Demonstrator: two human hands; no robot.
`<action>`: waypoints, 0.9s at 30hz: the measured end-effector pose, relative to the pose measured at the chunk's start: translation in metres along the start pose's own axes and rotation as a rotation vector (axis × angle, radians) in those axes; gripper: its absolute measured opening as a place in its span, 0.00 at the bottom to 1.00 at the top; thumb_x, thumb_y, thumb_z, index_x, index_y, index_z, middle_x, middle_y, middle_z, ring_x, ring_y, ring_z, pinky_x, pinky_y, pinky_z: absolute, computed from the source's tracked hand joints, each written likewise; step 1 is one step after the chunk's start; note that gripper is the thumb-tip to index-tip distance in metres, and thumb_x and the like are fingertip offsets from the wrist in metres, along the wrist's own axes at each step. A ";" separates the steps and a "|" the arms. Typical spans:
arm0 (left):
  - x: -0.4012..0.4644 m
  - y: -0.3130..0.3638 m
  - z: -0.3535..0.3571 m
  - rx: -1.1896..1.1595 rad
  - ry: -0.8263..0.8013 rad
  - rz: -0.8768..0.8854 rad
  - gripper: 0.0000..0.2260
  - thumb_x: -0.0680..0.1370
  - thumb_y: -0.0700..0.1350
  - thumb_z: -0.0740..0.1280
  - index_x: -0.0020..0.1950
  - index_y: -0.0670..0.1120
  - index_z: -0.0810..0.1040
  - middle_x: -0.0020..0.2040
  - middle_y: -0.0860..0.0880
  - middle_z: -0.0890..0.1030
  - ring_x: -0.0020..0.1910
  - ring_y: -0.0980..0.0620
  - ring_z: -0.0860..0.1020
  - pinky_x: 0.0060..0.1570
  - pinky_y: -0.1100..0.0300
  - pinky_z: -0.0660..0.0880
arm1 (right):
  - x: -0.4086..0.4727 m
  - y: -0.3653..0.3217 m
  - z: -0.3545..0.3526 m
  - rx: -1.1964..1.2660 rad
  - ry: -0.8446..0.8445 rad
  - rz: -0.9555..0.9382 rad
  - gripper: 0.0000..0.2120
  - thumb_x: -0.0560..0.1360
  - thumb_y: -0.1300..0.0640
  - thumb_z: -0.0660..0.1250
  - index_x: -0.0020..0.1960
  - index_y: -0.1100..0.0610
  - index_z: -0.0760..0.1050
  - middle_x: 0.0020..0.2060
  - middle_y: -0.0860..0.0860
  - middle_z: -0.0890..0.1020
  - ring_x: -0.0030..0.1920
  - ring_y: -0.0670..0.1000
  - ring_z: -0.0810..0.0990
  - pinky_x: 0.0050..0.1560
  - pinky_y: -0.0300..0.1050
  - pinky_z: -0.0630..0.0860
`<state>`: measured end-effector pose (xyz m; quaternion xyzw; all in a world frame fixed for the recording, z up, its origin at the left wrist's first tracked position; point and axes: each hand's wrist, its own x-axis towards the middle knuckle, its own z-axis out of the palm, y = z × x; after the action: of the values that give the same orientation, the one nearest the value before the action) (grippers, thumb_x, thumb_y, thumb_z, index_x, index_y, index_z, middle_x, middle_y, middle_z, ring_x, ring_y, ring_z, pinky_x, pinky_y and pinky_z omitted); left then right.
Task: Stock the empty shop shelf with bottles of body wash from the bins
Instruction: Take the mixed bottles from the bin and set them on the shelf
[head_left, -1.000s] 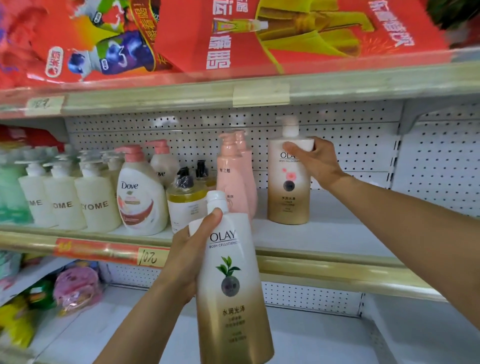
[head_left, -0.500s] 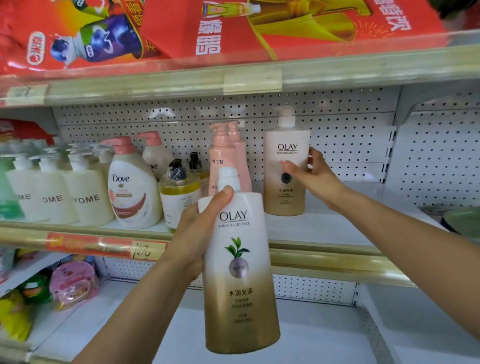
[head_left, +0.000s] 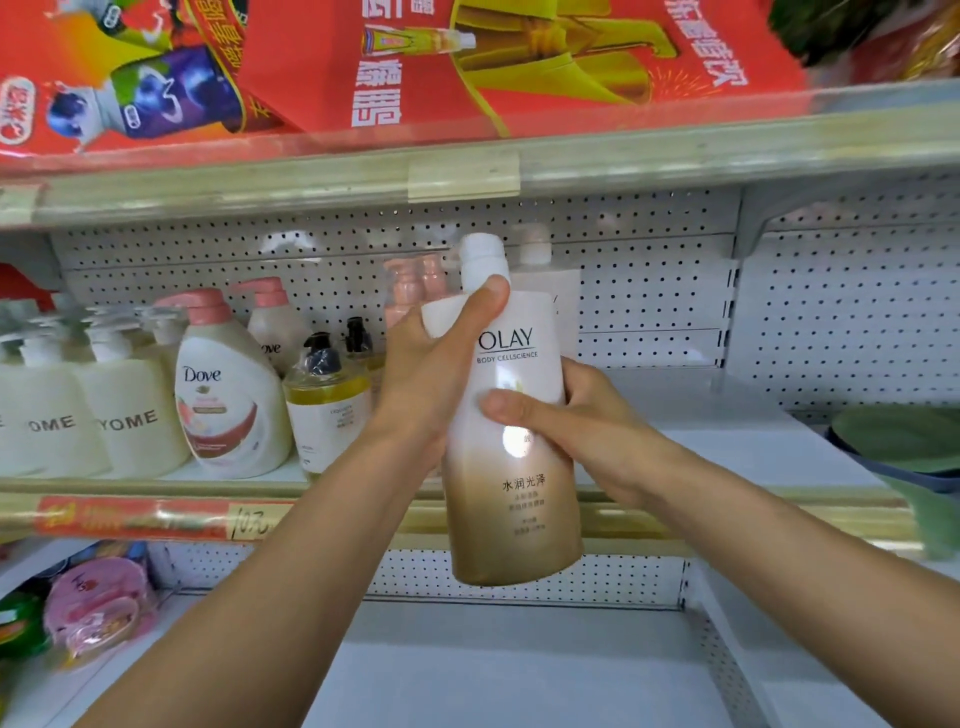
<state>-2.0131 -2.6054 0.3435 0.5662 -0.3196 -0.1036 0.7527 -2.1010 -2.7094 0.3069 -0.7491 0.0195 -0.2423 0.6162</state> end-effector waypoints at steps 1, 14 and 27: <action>0.004 -0.001 0.002 0.026 0.002 0.025 0.19 0.74 0.55 0.72 0.56 0.41 0.80 0.46 0.43 0.86 0.45 0.43 0.85 0.44 0.47 0.83 | 0.002 -0.002 -0.002 0.023 0.019 0.007 0.21 0.67 0.53 0.75 0.58 0.55 0.77 0.49 0.50 0.86 0.48 0.51 0.85 0.41 0.40 0.79; 0.011 -0.057 -0.046 0.823 0.298 0.545 0.32 0.71 0.54 0.73 0.70 0.46 0.65 0.65 0.47 0.65 0.65 0.51 0.64 0.63 0.57 0.63 | 0.036 -0.001 -0.034 0.048 0.283 -0.072 0.21 0.68 0.57 0.76 0.59 0.58 0.75 0.48 0.51 0.85 0.42 0.50 0.85 0.42 0.45 0.80; 0.022 -0.097 -0.063 0.841 0.256 0.393 0.44 0.67 0.45 0.78 0.76 0.48 0.57 0.67 0.48 0.65 0.66 0.49 0.68 0.63 0.58 0.67 | 0.048 0.035 -0.022 -0.014 0.381 -0.112 0.19 0.70 0.60 0.75 0.57 0.58 0.70 0.38 0.45 0.82 0.32 0.40 0.81 0.32 0.32 0.75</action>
<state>-1.9383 -2.6005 0.2526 0.7585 -0.3395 0.2494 0.4972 -2.0579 -2.7538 0.2937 -0.6939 0.0957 -0.4136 0.5816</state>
